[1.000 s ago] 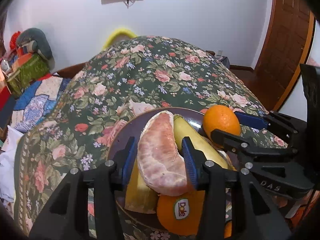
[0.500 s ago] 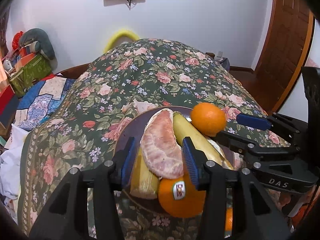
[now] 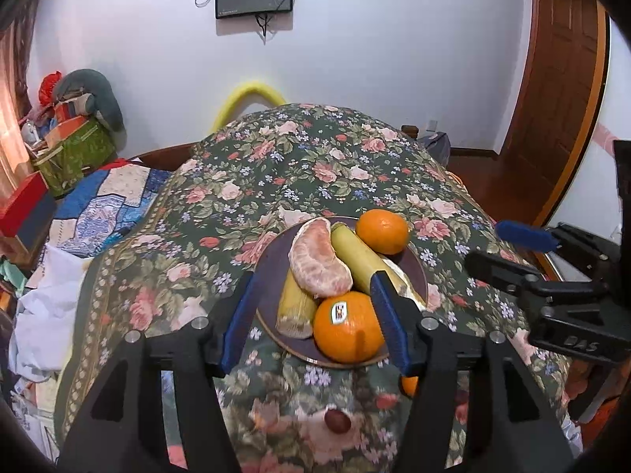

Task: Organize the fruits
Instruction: 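Carry the pomelo segment onto the plate with the left tool while the right tool sets the orange there, then grasp a small mandarin with the right tool while the left tool withdraws from the plate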

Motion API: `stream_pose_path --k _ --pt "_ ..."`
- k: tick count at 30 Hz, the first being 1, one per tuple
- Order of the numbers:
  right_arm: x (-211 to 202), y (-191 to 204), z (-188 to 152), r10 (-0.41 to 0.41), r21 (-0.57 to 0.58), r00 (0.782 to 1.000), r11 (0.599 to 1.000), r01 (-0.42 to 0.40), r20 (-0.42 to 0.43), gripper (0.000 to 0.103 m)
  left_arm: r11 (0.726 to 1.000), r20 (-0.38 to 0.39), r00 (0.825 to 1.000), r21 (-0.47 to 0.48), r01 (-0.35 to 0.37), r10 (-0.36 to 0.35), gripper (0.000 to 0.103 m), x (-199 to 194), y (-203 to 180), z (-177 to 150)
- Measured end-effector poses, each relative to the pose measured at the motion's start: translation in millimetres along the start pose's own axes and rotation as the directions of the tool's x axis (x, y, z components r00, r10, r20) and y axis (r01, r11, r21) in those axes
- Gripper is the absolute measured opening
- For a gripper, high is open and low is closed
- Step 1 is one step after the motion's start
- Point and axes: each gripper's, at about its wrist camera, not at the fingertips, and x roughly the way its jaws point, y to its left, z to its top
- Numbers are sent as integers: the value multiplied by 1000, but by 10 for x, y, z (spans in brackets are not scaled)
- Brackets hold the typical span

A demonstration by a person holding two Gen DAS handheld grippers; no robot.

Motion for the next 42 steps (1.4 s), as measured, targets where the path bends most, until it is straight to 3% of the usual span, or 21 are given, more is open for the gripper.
stream_pose_path --k 2,7,14,18,22,34,42 --pt "-156 39 -26 -19 -1 999 1000 19 28 72 1000 5 1000 1 -2 2 59 -113 -17 -35" --pt "-474 149 -78 -50 -10 997 999 51 61 79 1000 23 1000 -9 6 -6 65 -405 -66 -134" --pt "-793 301 -181 -72 -21 995 997 74 71 79 1000 55 998 -2 29 -28 72 -848 -181 -277" --pt "-937 363 -283 -91 -30 994 995 93 63 79 999 77 996 8 41 -41 83 -1056 -265 -375" --pt "-960 378 -415 -103 -42 995 994 104 18 80 998 75 995 18 58 -59 88 -1150 -331 -482" --pt "-563 321 -1006 -123 -52 977 992 116 -172 80 996 -18 996 -9 87 -88 89 -955 -408 -809" --pt "-251 241 -1285 -82 -20 960 997 80 -269 61 997 -62 996 -9 71 -71 89 -746 -411 -904"
